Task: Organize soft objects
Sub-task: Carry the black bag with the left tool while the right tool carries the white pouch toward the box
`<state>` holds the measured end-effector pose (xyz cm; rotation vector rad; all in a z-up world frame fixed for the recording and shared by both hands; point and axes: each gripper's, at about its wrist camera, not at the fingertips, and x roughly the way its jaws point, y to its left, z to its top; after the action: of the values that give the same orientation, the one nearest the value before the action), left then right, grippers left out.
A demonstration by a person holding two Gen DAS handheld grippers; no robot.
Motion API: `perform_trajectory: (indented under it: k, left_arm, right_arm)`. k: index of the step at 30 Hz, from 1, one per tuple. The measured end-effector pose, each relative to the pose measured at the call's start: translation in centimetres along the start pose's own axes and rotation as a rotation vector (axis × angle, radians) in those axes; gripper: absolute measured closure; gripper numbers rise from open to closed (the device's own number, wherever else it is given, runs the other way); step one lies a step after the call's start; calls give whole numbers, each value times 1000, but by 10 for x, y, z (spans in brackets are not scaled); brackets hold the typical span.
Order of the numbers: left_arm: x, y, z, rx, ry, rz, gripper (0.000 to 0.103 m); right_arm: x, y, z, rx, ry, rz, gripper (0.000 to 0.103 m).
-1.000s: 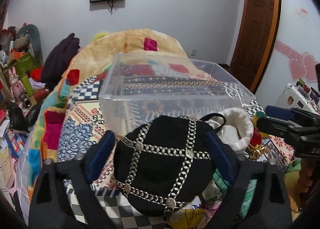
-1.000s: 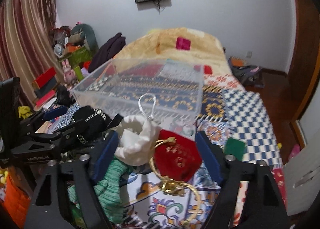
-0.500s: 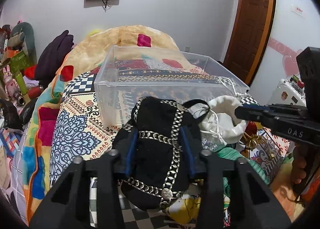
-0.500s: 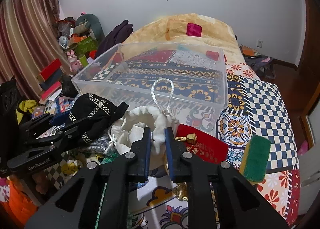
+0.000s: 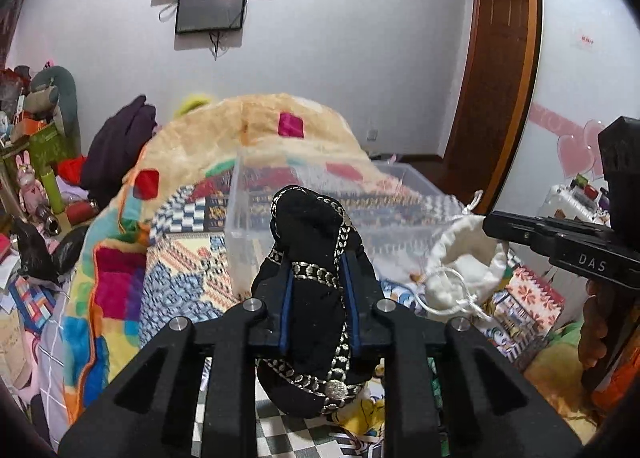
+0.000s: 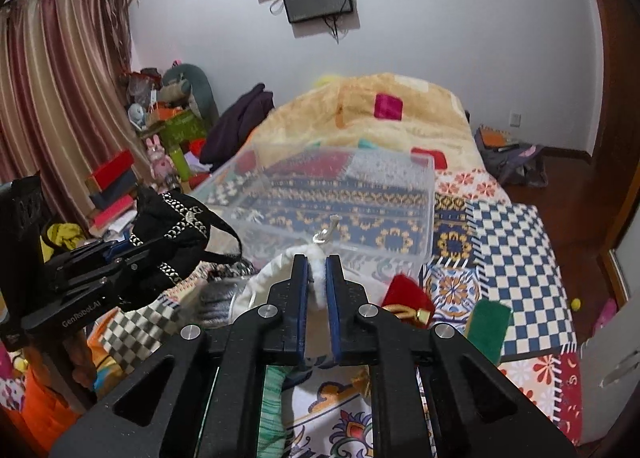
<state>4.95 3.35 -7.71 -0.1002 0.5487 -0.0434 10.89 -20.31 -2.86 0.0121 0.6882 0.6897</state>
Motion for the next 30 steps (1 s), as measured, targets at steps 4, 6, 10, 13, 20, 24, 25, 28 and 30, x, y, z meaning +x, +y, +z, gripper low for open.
perform_trajectory:
  k: [4,6,10,13,20,24,25,28,30]
  left_arm:
    - [-11,-1,14,10,-45,4,82]
    - [-15,-2,22,16,-64,4,82]
    - [-19,-3,36,22,-100,6,82]
    - [-16,-1,47,17,-110,-12,82]
    - [9,6,65,0,-88,-36,82]
    - [33,9,73,-5,-52,-41,82]
    - [39,10,73,-8,-40,-46,82]
    - [59,12,76,-21,4,-62,82]
    - [71,12,76,-27,32,-73,82]
  right_arm:
    - [-11,3,10,-20,-48,-2,95]
    - [-15,5,16,-27,-67,-3,95]
    - [-22,4,27,-35,-112,-7,95]
    - [-26,3,38,-33,-144,-10,95]
    - [-16,-2,54,-24,-168,-21,95]
    - [-2,-5,62,-14,-168,-34,95]
    - [2,-6,64,-13,-164,-39,95]
    - [13,-9,68,-9,-145,-52,95]
    - [23,-12,68,-7,-121,-64,95]
